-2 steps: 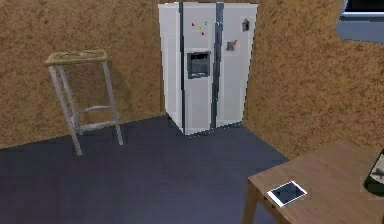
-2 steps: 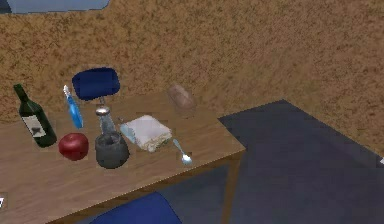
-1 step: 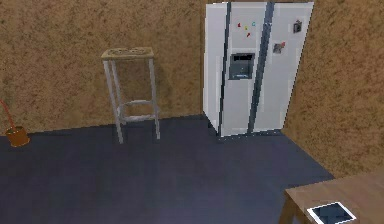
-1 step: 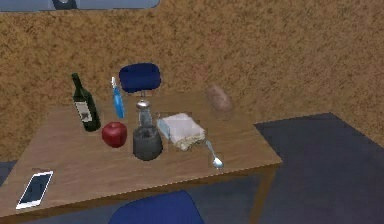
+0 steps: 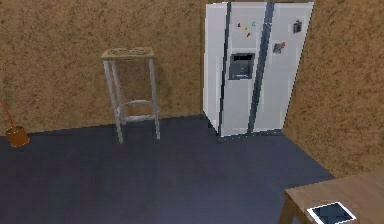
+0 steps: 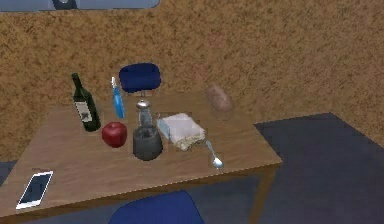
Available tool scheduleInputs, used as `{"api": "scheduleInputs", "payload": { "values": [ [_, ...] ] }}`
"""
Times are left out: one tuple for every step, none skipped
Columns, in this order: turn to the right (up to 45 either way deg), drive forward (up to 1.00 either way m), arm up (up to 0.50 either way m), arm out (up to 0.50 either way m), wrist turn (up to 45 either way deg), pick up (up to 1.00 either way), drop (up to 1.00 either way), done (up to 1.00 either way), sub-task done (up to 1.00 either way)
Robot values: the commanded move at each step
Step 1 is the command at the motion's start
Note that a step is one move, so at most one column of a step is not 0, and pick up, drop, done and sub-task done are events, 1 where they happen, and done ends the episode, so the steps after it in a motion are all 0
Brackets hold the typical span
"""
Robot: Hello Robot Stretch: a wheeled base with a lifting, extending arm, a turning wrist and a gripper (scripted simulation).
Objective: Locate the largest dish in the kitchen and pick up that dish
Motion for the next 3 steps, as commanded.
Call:
{"api": "scheduleInputs", "payload": {
  "values": [
    [0.0,0.00,0.36,0.00,0.0,0.00,0.00,0.00,0.00],
    [0.0,0.00,0.00,0.38,0.0,0.00,0.00,0.00,0.00],
    [0.0,0.00,0.00,0.00,45.0,0.00,0.00,0.00,0.00]
  ]
}}
